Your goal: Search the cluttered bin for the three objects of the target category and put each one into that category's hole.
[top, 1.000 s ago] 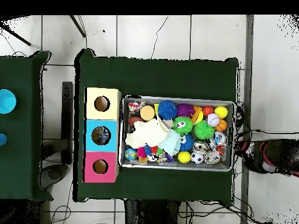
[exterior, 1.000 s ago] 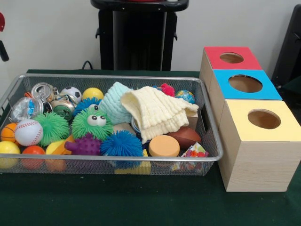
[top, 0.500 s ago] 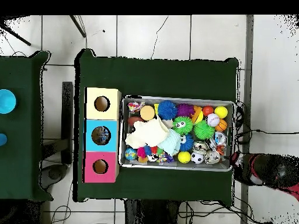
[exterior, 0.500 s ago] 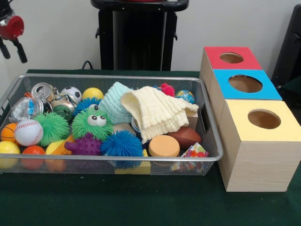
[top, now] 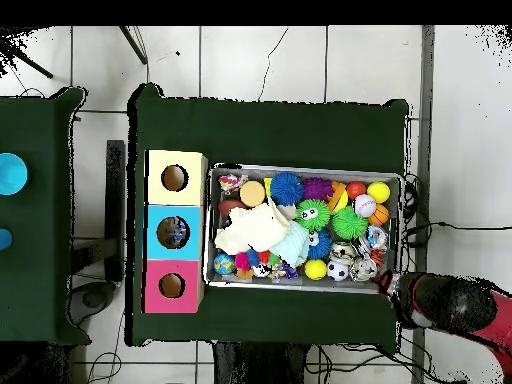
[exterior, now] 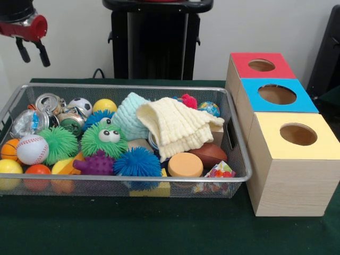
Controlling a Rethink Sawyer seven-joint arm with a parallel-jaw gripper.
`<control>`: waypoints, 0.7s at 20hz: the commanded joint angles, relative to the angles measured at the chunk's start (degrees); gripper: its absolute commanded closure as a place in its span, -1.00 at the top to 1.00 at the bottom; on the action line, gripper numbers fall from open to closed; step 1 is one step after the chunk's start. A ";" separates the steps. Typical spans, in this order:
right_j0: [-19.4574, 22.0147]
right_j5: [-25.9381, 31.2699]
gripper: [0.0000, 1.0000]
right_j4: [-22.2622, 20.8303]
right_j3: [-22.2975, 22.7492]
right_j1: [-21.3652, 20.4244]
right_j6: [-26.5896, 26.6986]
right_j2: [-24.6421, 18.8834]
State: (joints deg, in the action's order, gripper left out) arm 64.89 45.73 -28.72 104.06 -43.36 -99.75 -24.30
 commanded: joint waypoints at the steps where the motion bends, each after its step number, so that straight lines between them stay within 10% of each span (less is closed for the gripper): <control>1: -0.55 0.36 1.00 -1.11 0.54 2.33 1.75 1.14; 14: 1.07 0.04 1.00 -4.57 -3.83 5.30 6.27 1.75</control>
State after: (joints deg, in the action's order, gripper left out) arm 65.27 45.72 -28.72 104.17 -39.34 -99.75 -23.40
